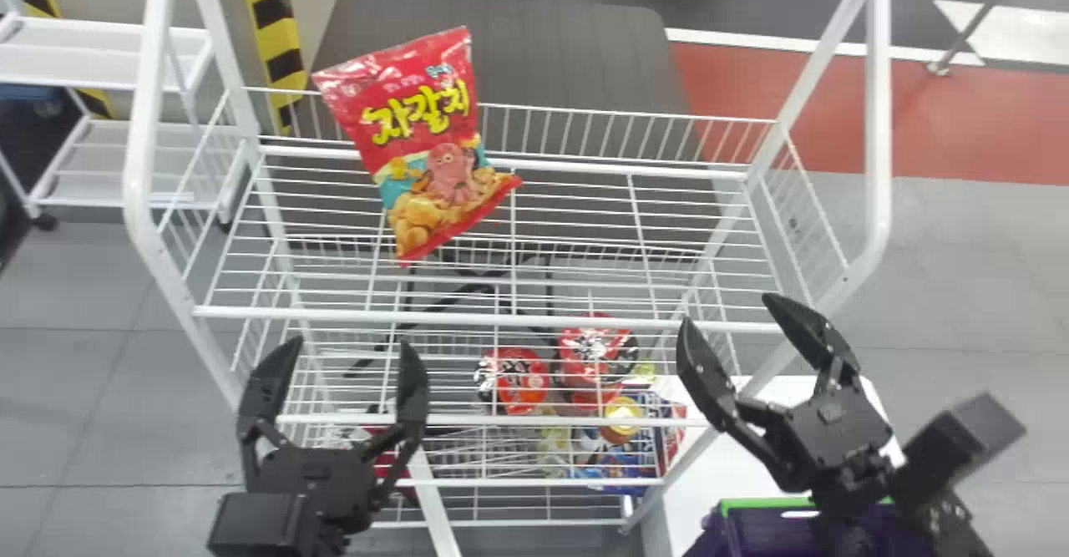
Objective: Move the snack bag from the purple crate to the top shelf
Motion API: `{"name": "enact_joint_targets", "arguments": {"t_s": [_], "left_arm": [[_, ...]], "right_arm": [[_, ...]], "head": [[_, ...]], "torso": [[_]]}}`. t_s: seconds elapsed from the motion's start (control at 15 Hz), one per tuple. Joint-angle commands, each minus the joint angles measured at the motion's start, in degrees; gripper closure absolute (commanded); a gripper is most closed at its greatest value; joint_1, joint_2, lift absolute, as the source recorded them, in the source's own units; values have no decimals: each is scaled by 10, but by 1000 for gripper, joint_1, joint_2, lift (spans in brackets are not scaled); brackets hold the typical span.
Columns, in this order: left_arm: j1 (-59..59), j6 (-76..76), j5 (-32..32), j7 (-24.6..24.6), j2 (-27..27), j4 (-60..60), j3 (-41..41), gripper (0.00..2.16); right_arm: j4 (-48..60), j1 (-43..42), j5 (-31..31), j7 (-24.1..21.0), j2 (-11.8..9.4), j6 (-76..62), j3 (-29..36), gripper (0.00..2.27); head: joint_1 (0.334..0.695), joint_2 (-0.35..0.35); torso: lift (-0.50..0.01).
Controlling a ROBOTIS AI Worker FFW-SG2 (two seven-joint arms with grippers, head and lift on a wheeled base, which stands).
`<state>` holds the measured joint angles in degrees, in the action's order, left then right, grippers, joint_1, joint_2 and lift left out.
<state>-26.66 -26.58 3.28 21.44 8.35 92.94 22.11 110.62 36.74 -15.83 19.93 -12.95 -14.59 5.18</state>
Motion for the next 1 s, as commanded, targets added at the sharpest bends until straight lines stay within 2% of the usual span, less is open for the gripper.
{"name": "enact_joint_targets", "arguments": {"t_s": [0.0,0.27,0.53,0.73,0.93], "left_arm": [[-7,21,-1,-2,0,20,-1,124],[-15,77,-3,-35,0,62,-3,134],[21,204,-20,-39,-10,111,7,130],[72,302,-59,-20,-26,129,16,130],[116,364,-68,14,-49,138,44,130]], "right_arm": [[-36,26,8,4,3,-67,8,110],[-92,32,13,24,28,-108,16,113],[-155,28,19,25,30,-176,12,113],[-174,24,18,30,32,-204,13,113],[-192,16,19,34,34,-222,12,120]], "head": [[695,-179],[695,-223],[695,-248],[695,-259],[695,-268]], "torso": [[4],[4],[4],[4],[4]]}}
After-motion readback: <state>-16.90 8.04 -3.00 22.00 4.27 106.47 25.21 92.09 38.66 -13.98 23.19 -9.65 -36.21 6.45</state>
